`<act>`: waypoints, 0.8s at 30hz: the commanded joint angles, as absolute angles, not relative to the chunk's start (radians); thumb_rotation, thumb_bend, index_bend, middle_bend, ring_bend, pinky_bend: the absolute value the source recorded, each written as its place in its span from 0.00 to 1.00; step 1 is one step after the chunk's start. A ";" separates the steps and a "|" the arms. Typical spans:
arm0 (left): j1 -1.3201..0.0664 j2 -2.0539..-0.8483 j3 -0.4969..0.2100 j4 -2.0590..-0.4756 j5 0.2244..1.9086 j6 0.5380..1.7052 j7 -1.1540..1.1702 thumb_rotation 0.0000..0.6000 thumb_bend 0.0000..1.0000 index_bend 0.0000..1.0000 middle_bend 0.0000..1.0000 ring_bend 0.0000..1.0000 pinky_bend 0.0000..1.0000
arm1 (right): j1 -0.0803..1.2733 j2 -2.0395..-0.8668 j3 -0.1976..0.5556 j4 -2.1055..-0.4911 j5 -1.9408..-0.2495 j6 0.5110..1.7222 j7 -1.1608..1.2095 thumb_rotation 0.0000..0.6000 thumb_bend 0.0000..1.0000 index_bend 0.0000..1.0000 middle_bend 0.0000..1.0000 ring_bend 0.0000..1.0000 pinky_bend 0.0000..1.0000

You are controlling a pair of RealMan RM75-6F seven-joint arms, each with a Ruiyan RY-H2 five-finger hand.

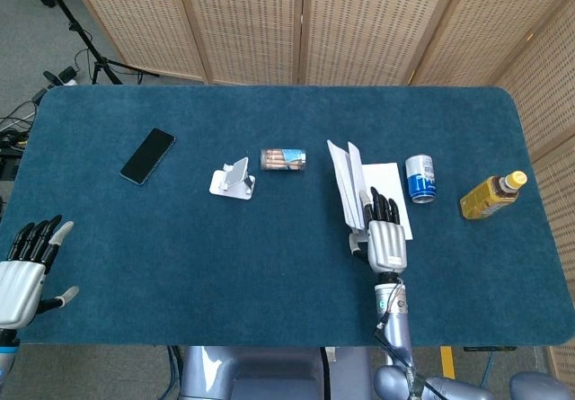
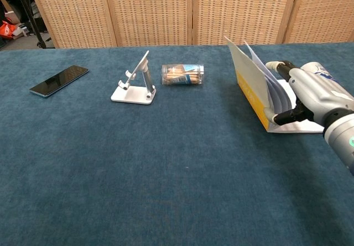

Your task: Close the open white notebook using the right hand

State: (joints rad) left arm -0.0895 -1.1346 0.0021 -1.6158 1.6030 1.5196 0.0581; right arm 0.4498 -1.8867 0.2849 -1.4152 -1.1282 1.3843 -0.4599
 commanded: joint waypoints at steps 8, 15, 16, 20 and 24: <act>-0.089 -1.133 0.002 -1.618 1.600 1.518 0.059 1.00 0.05 0.00 0.00 0.00 0.00 | 0.444 -1.839 0.311 -1.445 -1.154 1.413 -0.452 1.00 0.45 0.00 0.00 0.00 0.00; -0.088 -1.131 0.000 -1.620 1.597 1.521 0.057 1.00 0.05 0.00 0.00 0.00 0.00 | 0.437 -1.793 0.322 -1.461 -1.156 1.419 -0.459 1.00 0.45 0.00 0.00 0.00 0.00; -0.087 -1.131 -0.001 -1.620 1.596 1.521 0.057 1.00 0.05 0.00 0.00 0.00 0.00 | 0.435 -1.780 0.326 -1.463 -1.160 1.427 -0.463 1.00 0.45 0.00 0.00 0.00 0.00; -0.087 -1.130 -0.002 -1.618 1.591 1.521 0.054 1.00 0.05 0.00 0.00 0.00 0.00 | 0.422 -1.721 0.324 -1.493 -1.182 1.439 -0.468 1.00 0.45 0.00 0.00 0.00 0.00; -0.089 -1.129 -0.004 -1.616 1.581 1.512 0.053 1.00 0.05 0.00 0.00 0.00 0.00 | 0.380 -1.600 0.267 -1.565 -1.244 1.445 -0.460 1.00 0.44 0.00 0.00 0.00 0.00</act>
State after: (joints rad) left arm -0.0883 -1.1289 -0.0041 -1.6165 1.5818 1.5130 0.0531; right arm 0.4080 -1.6671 0.3030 -1.5204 -1.2050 1.4397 -0.4649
